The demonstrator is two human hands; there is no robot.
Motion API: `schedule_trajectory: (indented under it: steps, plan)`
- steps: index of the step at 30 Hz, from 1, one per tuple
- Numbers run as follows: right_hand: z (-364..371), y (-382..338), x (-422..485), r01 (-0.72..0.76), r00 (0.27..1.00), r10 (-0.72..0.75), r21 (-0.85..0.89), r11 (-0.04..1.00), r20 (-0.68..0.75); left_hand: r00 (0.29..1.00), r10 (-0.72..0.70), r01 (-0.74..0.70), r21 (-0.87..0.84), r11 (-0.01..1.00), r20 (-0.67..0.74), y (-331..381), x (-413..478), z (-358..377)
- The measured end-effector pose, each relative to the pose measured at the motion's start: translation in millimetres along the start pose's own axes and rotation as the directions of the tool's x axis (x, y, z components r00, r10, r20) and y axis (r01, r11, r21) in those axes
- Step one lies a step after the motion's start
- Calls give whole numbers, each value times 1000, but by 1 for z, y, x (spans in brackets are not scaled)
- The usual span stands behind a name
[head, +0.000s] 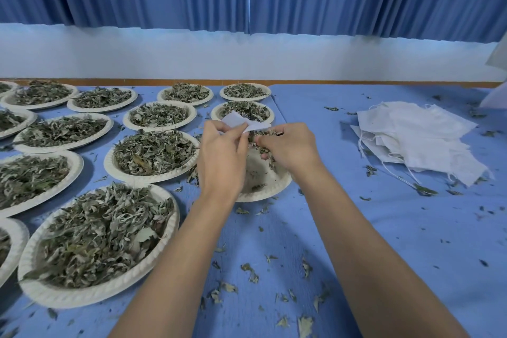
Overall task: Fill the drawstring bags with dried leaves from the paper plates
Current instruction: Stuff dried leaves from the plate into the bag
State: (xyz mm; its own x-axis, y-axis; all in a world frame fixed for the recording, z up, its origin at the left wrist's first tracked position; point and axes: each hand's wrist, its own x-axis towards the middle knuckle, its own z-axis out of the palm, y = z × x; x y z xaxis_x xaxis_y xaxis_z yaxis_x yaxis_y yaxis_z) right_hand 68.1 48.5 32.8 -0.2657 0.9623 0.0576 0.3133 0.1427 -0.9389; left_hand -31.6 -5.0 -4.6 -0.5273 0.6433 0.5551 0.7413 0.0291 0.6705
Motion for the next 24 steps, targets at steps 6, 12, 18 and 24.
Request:
schedule_trajectory:
  steps: [6,12,18,24]
  plan:
    - [0,3,4,-80,997,80,169,982,7,998,-57,57,21,998,-1,9,-7,7]
    - [1,8,7,-136,991,133,230,964,32,985,-158,167,-147,975,68,10,-6,8]
    - [4,23,8,-82,993,79,-26,996,-88,910,-227,353,-365,861,346,10,-2,3]
    - [9,27,11,-91,985,103,86,992,-135,856,-157,345,-317,883,492,10,1,4]
